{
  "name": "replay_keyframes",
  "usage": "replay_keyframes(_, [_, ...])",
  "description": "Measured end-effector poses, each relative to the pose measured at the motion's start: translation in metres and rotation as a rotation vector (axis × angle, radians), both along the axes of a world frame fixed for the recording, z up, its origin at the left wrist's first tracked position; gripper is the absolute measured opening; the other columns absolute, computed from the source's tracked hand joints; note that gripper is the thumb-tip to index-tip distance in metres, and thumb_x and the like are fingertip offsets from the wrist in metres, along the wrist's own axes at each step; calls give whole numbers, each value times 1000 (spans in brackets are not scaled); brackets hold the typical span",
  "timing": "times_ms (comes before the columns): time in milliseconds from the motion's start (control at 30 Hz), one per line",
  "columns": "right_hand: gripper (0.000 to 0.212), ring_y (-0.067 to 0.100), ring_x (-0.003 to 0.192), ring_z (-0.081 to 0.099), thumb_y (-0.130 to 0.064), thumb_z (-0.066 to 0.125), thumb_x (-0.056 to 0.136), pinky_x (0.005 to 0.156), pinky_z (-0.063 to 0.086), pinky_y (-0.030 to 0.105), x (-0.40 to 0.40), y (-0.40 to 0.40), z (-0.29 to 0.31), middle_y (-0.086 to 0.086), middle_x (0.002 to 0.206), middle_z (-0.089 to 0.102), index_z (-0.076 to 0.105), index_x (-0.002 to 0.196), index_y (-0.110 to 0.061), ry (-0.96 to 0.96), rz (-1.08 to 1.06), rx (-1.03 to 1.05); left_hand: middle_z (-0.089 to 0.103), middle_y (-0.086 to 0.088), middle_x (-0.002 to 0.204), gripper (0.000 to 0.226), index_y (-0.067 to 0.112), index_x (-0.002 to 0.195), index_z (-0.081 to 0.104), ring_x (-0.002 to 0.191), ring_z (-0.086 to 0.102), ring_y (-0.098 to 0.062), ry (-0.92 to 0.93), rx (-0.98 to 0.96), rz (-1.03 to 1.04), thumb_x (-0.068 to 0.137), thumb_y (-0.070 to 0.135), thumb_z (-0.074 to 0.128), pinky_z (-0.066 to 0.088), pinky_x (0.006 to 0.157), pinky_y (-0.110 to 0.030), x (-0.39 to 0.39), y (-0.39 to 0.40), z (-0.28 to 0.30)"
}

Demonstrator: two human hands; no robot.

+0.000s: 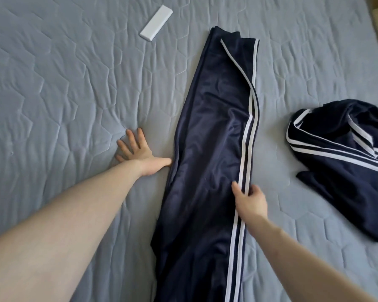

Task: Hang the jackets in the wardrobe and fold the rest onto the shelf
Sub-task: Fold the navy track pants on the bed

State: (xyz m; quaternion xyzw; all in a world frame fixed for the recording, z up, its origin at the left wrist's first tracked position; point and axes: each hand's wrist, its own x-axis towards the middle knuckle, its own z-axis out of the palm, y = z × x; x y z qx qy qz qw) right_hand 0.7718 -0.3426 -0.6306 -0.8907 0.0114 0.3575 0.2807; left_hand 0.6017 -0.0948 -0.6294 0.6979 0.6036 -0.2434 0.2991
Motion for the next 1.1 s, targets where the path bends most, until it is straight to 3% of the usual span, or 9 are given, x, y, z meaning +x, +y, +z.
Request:
replay_keyframes(200, [18, 14, 95, 74, -35, 77, 90, 97, 58, 41, -83, -89, 21, -12, 95, 78, 72, 103, -24, 248, -8, 55, 12, -2, 172, 96, 19, 163, 24, 158, 9, -18, -390, 51, 147, 87, 47, 76, 10, 128, -40, -86, -77, 16])
replay_keyframes(400, [19, 13, 76, 78, -14, 78, 86, 67, 58, 26, -127, -153, 44, -3, 84, 81, 73, 104, -14, 509, -4, -46, 70, -2, 111, 64, 17, 109, 67, 106, 65, -24, -409, -266, 406, 65, 61, 79, 50, 96, -39, -141, -208, 59])
replay_keyframes(467, [20, 15, 77, 78, -11, 78, 86, 65, 58, 25, -139, -168, 53, -1, 83, 81, 71, 105, -13, 569, 31, -95, 72, 7, 102, 63, 23, 105, 64, 95, 68, -13, -342, -467, 413, 59, 64, 75, 51, 82, -31, -154, -241, 69])
replay_keyframes(567, [24, 18, 86, 78, -15, 78, 88, 72, 59, 29, -155, -187, 63, -1, 91, 81, 70, 111, -14, 629, 70, -140, 72, 18, 112, 52, 31, 122, 66, 101, 66, -2, -295, -645, 391, 76, 53, 77, 48, 81, -20, -170, -279, 73])
replay_keyframes(733, [22, 17, 90, 77, -29, 73, 95, 73, 58, 27, -180, -211, 86, -2, 98, 80, 69, 115, -19, 629, 32, -120, 73, 7, 117, 39, 24, 131, 65, 106, 68, -14, -275, -572, 450, 93, 32, 70, 52, 99, -31, -190, -306, 83])
replay_keyframes(833, [24, 21, 93, 76, -34, 71, 97, 82, 63, 40, -196, -224, 103, 2, 101, 78, 67, 114, -19, 621, 37, -139, 67, 5, 122, 43, 21, 134, 57, 106, 64, -15, -223, -582, 462, 97, 42, 64, 50, 91, -28, -211, -317, 104])
replay_keyframes(933, [27, 24, 95, 75, -40, 70, 96, 92, 61, 45, -213, -235, 124, 5, 103, 77, 66, 114, -20, 631, 32, -153, 70, 2, 122, 47, 21, 128, 61, 106, 67, -20, -190, -575, 467, 95, 54, 63, 54, 98, -38, -230, -331, 126])
replay_keyframes(1033, [28, 20, 84, 77, -44, 70, 96, 69, 63, 33, -223, -242, 150, 2, 95, 79, 65, 111, -21, 676, -56, -141, 78, 5, 106, 60, 22, 114, 72, 98, 73, -17, -184, -673, 529, 78, 69, 73, 57, 93, -38, -244, -340, 152])
replay_keyframes(1100, [28, 19, 81, 77, -47, 70, 96, 66, 60, 32, -226, -245, 166, 2, 90, 80, 66, 109, -22, 717, -100, -138, 76, 8, 108, 64, 24, 110, 70, 100, 72, -13, -150, -782, 516, 64, 66, 84, 56, 91, -34, -251, -345, 171])
